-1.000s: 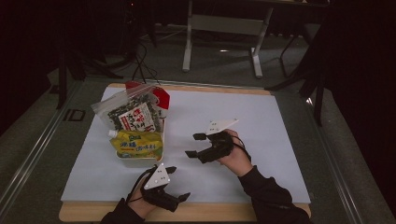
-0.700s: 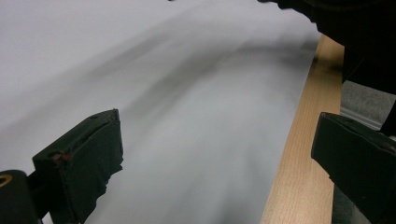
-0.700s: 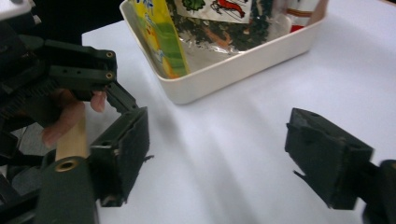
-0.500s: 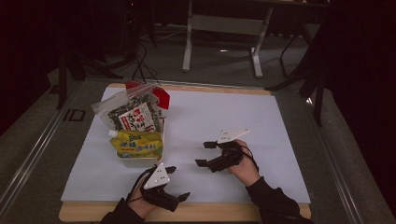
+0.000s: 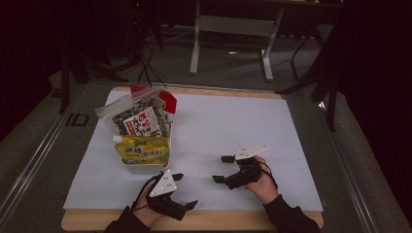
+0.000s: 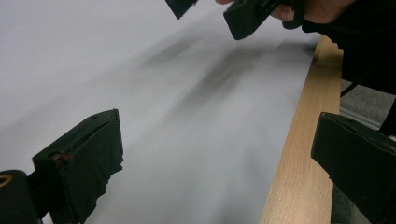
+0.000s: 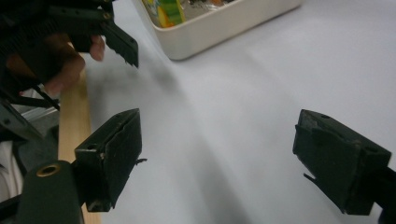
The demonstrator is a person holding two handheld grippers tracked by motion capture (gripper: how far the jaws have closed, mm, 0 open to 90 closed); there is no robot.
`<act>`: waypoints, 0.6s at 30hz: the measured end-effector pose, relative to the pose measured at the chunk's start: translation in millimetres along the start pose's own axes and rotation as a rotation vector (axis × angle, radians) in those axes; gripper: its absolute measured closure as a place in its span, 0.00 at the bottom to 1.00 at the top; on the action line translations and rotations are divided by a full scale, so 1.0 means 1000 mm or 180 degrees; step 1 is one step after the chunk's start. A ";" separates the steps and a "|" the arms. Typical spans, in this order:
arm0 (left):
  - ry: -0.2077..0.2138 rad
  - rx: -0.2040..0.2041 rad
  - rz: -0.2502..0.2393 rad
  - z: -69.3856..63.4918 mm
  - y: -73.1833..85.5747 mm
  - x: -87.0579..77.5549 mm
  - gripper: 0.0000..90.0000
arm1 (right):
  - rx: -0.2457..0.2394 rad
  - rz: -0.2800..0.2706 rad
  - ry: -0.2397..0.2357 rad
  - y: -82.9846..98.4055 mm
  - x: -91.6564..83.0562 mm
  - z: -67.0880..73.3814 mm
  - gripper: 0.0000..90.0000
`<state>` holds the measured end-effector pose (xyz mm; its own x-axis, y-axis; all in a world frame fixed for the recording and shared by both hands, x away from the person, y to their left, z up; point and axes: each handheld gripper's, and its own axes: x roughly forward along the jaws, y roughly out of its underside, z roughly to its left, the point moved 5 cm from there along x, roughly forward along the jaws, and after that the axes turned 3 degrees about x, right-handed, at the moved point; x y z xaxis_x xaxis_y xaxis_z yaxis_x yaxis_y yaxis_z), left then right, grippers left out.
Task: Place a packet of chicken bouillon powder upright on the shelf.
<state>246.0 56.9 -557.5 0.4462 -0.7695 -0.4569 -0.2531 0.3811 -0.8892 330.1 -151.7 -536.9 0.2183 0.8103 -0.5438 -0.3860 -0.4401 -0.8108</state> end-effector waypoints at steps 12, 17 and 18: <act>0.0008 0.0034 -0.0011 -0.001 -0.001 0.000 0.04 | 0.0014 -0.0031 0.0128 0.023 -0.011 -0.011 0.17; 0.0007 0.0039 -0.0017 0.000 -0.001 0.000 0.04 | -0.0005 -0.0029 0.0144 0.024 -0.011 -0.012 0.17; 0.0008 0.0037 -0.0018 0.000 -0.001 0.000 0.04 | -0.0005 -0.0027 0.0146 0.024 -0.011 -0.013 0.17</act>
<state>246.0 56.7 -556.6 0.4456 -0.7729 -0.4518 -0.2405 0.3828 -0.8920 329.9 -176.2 -553.3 0.2624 0.7956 -0.5461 -0.3826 -0.4338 -0.8158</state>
